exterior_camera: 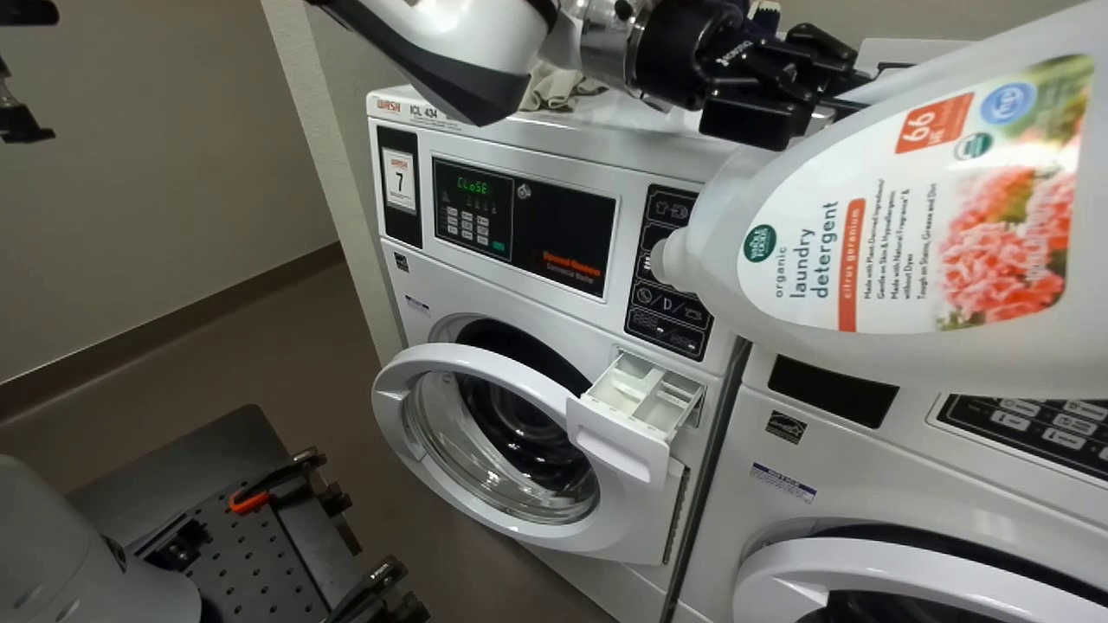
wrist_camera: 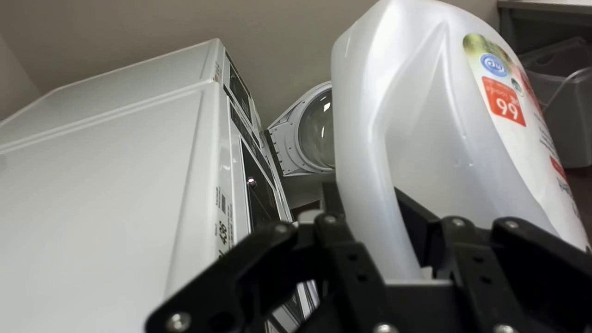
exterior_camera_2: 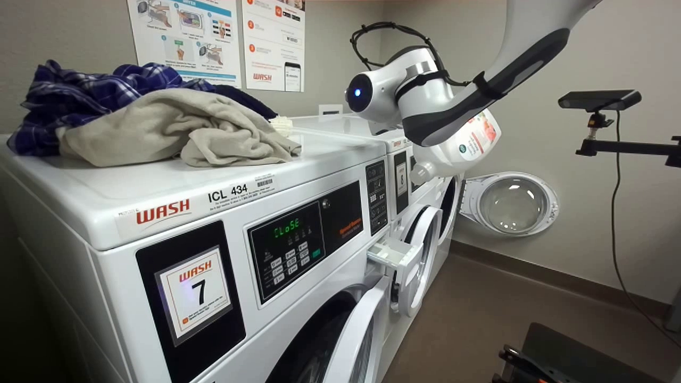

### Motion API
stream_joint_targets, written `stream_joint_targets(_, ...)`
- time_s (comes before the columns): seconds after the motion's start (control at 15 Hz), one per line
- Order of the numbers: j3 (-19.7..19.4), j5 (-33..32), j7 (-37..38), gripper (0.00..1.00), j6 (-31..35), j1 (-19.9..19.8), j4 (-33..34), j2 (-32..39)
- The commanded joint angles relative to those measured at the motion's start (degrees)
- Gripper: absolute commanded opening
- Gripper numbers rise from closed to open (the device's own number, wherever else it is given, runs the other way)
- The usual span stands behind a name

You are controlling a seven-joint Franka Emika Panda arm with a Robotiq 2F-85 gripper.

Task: Pour some detergent into the washing machine

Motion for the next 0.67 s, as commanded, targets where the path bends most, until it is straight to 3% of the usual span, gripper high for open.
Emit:
stream_joint_targets(0.0,0.0,-3.33,-2.88,0.07,0.32,-0.33,0.05,-1.49)
stream_joint_targets(0.6,-0.15,-4.72,-1.76,0.07,2.14,-0.6,-4.47,-2.6)
